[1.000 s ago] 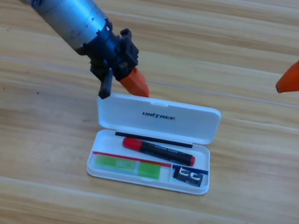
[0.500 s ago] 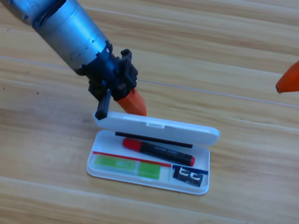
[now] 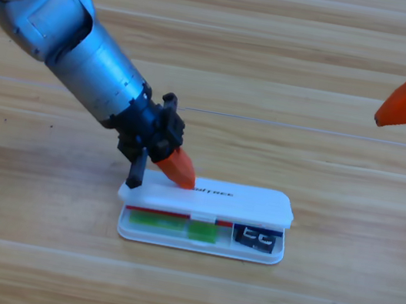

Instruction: Clean up eraser and pencils

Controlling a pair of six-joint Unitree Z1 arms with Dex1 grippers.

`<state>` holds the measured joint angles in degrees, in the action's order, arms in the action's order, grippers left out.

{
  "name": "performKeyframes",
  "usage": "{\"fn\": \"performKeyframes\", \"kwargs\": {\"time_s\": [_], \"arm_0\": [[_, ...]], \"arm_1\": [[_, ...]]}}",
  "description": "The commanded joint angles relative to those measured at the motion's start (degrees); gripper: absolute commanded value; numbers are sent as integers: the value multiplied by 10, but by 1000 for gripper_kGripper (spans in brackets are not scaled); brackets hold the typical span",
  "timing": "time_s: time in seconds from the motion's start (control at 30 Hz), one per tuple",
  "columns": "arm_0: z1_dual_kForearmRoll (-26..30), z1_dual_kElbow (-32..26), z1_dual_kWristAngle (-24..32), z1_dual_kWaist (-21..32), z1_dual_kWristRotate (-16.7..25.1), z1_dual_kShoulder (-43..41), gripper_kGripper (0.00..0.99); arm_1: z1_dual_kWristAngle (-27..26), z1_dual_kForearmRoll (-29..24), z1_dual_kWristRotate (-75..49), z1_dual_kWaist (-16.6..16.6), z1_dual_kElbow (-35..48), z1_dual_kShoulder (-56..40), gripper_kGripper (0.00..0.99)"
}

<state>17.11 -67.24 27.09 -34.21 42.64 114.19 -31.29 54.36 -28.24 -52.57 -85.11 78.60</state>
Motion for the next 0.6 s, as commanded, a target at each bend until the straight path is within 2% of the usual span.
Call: {"fn": "performKeyframes", "kwargs": {"time_s": [0.03, 0.6], "arm_0": [[-23, 28, -6, -24, 1, 32, 0], [-53, 63, -4, -37, 3, 44, 0]], "arm_1": [[-13, -15, 1, 14, 19, 3, 989], [-14, -15, 3, 13, 18, 3, 989]]}}
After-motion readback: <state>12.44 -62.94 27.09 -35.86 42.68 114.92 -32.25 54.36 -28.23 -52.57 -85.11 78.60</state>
